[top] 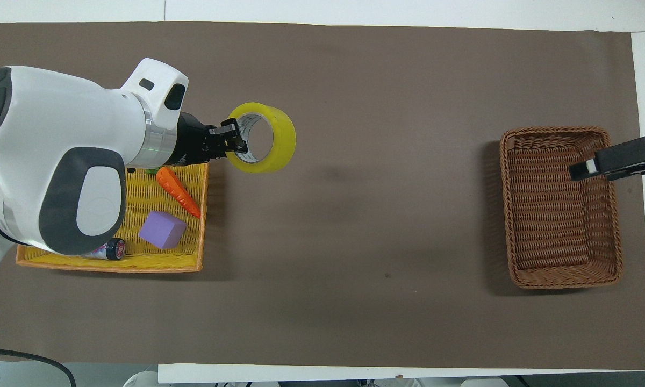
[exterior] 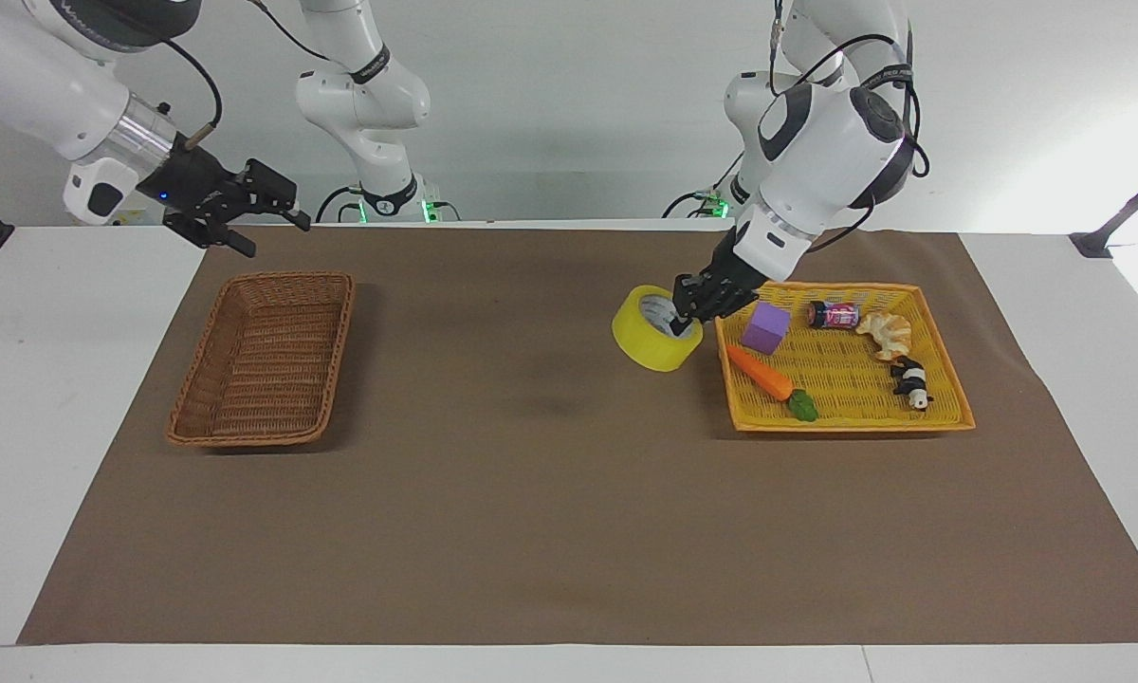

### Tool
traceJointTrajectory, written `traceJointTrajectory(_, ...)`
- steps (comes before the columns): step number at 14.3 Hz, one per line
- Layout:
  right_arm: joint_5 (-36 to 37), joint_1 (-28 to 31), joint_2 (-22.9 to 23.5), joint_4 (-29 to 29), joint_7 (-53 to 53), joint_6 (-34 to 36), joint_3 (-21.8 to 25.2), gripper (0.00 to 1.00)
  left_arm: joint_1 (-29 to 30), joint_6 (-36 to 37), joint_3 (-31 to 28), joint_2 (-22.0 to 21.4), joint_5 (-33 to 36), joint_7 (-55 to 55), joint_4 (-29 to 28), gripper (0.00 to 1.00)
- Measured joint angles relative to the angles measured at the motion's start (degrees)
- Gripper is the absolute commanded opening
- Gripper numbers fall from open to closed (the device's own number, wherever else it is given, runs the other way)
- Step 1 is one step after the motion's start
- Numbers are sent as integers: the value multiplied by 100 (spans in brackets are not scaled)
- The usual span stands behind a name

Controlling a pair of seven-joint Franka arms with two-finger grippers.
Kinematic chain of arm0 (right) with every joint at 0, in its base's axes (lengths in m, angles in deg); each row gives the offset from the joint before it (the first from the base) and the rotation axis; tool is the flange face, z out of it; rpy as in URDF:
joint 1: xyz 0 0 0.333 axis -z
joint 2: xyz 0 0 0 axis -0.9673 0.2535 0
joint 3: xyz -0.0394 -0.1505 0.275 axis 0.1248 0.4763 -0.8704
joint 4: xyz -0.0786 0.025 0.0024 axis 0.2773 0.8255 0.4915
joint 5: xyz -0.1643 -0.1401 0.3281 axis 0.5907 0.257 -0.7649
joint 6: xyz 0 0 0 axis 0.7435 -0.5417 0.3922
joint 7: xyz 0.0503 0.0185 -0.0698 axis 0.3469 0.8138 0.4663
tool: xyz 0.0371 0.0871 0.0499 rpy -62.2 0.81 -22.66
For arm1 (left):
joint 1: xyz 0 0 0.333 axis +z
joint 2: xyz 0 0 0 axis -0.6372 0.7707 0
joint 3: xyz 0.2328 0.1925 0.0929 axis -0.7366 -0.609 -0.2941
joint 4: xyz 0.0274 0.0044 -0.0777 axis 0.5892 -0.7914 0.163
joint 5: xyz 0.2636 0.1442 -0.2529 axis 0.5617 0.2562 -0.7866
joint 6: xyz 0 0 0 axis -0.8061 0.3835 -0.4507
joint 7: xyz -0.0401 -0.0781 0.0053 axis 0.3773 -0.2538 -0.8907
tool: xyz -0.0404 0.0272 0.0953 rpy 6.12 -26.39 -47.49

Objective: Move tape to another basket
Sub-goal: 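Lift the tape with the left gripper while the right gripper reaches forward, then extend the right gripper toward the tape held by the left gripper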

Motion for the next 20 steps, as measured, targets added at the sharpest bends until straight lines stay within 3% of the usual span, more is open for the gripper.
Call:
traceJointTrajectory(4, -1549, -705, -234, -971, -390, -1313, -54, 100, -68, -6, 1, 3, 0, 0, 0, 0)
traceJointTrajectory(6, -2616, -951, -189, -1509, -690, -1755, -69, 100, -109, -6, 2, 4, 0, 0, -1, 1)
traceJointTrajectory(8, -3150, -1305, -116, -1818, -810, -2360, -69, 100, -125, -6, 1, 9, 0, 0, -14, 1)
traceJointTrajectory(10, -3383, -1750, -48, -1912, -813, -3051, -75, 100, -141, -6, 1, 20, 0, 0, -17, 1)
traceJointTrajectory(14, -4270, -2345, 282, -1933, -859, -3647, -82, 100, -148, -6, 2, 29, 0, 4, -17, 1)
traceJointTrajectory(20, -4841, -3307, 474, -1932, -859, -4804, -81, 100, -149, -6, 2, 31, 0, 189, -31, 1)
